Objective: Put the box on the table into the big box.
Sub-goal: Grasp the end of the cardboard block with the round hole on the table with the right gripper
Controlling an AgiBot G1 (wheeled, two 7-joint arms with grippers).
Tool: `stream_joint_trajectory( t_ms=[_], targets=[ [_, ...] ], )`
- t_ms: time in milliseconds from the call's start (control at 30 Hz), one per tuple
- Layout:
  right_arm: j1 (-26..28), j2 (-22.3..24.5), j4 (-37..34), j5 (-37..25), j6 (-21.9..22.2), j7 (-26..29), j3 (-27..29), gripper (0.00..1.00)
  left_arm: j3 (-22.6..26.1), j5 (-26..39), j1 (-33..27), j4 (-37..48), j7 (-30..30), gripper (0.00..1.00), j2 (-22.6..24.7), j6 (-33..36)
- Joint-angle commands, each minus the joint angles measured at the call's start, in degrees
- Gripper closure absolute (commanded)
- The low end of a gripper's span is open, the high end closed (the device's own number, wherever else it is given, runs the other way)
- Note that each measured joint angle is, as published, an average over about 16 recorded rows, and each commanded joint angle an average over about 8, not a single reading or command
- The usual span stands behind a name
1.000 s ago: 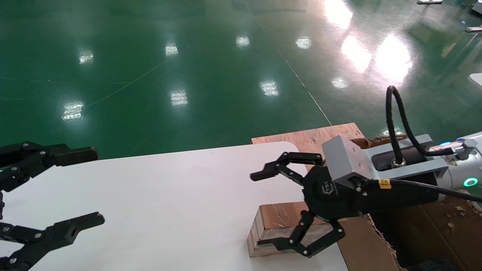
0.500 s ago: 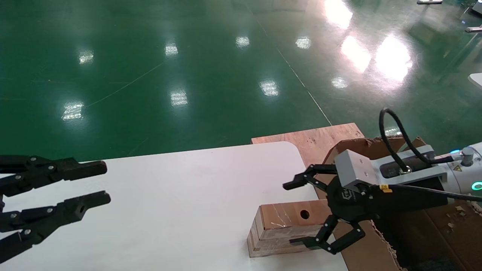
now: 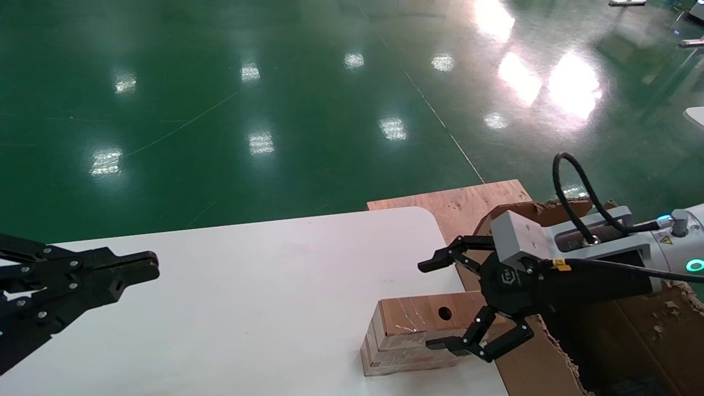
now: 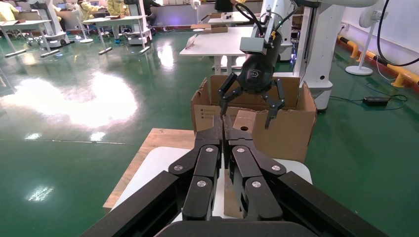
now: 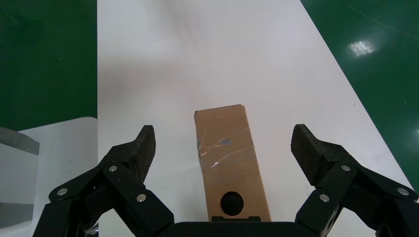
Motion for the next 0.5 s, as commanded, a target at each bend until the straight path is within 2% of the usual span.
stream_joint_trajectory(
  t_ms=[33, 500],
  targets=[
    [-0.2, 0.0, 0.1, 0.0, 0.1, 0.0, 0.2, 0.00, 0.0, 0.0, 0.0, 0.0, 0.0, 1.00, 0.0, 0.0],
    [1.5, 0.9, 1.6, -3.0, 1.0, -1.2, -1.8, 0.00, 0.0, 0.0, 0.0, 0.0, 0.0, 1.00, 0.0, 0.0]
  ],
)
